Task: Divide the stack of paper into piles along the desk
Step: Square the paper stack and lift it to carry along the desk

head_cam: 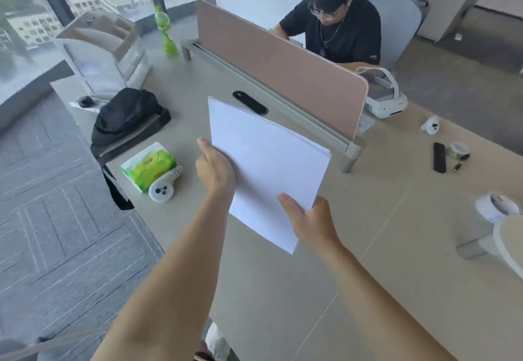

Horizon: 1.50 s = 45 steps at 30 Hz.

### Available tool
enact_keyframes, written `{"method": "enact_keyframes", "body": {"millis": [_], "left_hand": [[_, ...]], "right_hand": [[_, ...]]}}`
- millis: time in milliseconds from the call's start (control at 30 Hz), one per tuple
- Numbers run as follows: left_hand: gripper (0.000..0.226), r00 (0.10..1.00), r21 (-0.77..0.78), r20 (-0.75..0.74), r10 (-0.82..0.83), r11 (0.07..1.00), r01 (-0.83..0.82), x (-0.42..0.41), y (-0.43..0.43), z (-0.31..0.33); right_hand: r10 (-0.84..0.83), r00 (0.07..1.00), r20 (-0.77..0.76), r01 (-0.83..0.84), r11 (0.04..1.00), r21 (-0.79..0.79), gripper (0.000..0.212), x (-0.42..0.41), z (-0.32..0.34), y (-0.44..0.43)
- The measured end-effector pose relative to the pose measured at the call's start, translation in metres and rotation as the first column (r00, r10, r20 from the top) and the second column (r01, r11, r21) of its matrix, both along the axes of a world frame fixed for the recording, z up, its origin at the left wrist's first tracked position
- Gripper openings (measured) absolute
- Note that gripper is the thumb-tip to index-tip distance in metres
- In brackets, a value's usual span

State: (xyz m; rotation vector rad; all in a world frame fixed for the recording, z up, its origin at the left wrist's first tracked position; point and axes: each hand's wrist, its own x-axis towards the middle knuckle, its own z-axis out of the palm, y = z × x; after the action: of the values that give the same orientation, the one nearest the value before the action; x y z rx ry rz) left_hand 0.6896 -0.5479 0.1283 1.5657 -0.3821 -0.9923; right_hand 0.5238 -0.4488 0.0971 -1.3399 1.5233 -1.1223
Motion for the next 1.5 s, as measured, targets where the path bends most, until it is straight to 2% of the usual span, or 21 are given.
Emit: {"method": "enact_keyframes", "body": {"millis": [100, 267, 433, 567, 633, 700, 767, 800, 833, 933, 1000, 1033, 1067, 1100, 1200, 1267, 1367, 1500], "left_hand": [[0.044, 0.994, -0.062, -0.097, 0.049, 0.997, -0.055, 0.014, -0.016, 0.009], [0.044, 0.984, -0.102, -0.141, 0.108, 0.987, -0.123, 0.044, -0.070, 0.000], [0.042, 0.980, -0.170, -0.184, 0.073, 0.980, -0.104, 0.075, -0.159, -0.025], [0.039, 0.988, -0.164, -0.149, 0.028, 0.985, -0.052, 0.094, -0.231, -0.055], [0.038, 0.990, -0.141, -0.138, -0.003, 0.990, -0.017, 0.098, -0.257, -0.073], [0.038, 0.991, -0.106, -0.127, -0.030, 0.994, 0.017, 0.098, -0.273, -0.090], [0.038, 0.994, -0.065, -0.108, -0.031, 0.998, 0.024, 0.100, -0.282, -0.104], [0.038, 0.994, -0.055, -0.105, -0.028, 0.998, 0.022, 0.101, -0.284, -0.108], [0.038, 0.994, -0.050, -0.106, -0.025, 0.999, 0.020, 0.103, -0.287, -0.110], [0.035, 0.993, -0.056, -0.115, 0.010, 0.998, -0.017, 0.108, -0.293, -0.107], [0.034, 0.994, -0.089, -0.107, 0.027, 0.995, -0.037, 0.110, -0.296, -0.106], [0.034, 0.995, -0.093, -0.098, 0.020, 0.995, -0.029, 0.110, -0.297, -0.108], [0.034, 0.996, -0.087, -0.093, 0.007, 0.996, -0.015, 0.110, -0.298, -0.110], [0.035, 0.996, -0.075, -0.089, -0.006, 0.997, -0.001, 0.109, -0.298, -0.114], [0.040, 0.997, -0.055, -0.070, -0.014, 0.998, 0.010, 0.106, -0.300, -0.120], [0.041, 0.999, -0.046, -0.034, 0.003, 0.999, -0.004, 0.105, -0.304, -0.122], [0.046, 0.995, -0.041, 0.104, 0.008, 0.999, -0.004, 0.105, -0.310, -0.118], [0.051, 0.968, -0.042, 0.249, -0.040, 0.998, 0.052, 0.107, -0.323, -0.108]], "right_hand": [[0.034, 0.999, -0.002, -0.034, 0.999, -0.021, 0.016, 0.013, 0.007, -0.020], [0.050, 0.999, -0.020, -0.050, 0.998, -0.036, 0.013, 0.047, -0.006, -0.077], [0.031, 0.998, -0.060, -0.038, 0.993, -0.116, 0.018, 0.085, -0.032, -0.159], [0.013, 0.998, -0.064, -0.021, 0.992, -0.126, 0.010, 0.104, -0.059, -0.221], [0.004, 0.999, -0.046, -0.008, 0.995, -0.097, 0.015, 0.110, -0.074, -0.244], [0.030, 0.999, -0.037, -0.032, 0.998, -0.048, 0.007, 0.112, -0.094, -0.259], [0.024, 0.995, -0.094, -0.023, 1.000, 0.011, 0.020, 0.113, -0.112, -0.270], [0.025, 0.995, -0.098, -0.023, 1.000, 0.020, 0.019, 0.114, -0.117, -0.273], [0.025, 0.997, -0.079, -0.023, 0.999, 0.022, 0.006, 0.115, -0.119, -0.276], [0.017, 0.995, -0.102, -0.020, 0.999, -0.032, 0.031, 0.119, -0.110, -0.282], [0.005, 0.997, -0.072, -0.009, 0.998, -0.056, 0.025, 0.120, -0.112, -0.283], [0.017, 0.998, -0.055, -0.020, 0.998, -0.056, 0.013, 0.120, -0.116, -0.282], [0.033, 0.998, -0.055, -0.035, 0.999, -0.037, 0.010, 0.121, -0.120, -0.282], [0.042, 0.996, -0.080, -0.044, 0.999, -0.022, 0.022, 0.121, -0.125, -0.281], [0.048, 0.996, -0.070, -0.048, 0.999, -0.002, 0.014, 0.121, -0.128, -0.281], [0.048, 0.998, -0.043, -0.047, 0.999, 0.015, 0.023, 0.120, -0.127, -0.284], [0.039, 0.999, -0.014, -0.039, 0.999, 0.015, 0.022, 0.120, -0.122, -0.289], [-0.065, 0.970, 0.233, 0.039, 0.993, 0.113, 0.018, 0.133, -0.111, -0.307]]}}
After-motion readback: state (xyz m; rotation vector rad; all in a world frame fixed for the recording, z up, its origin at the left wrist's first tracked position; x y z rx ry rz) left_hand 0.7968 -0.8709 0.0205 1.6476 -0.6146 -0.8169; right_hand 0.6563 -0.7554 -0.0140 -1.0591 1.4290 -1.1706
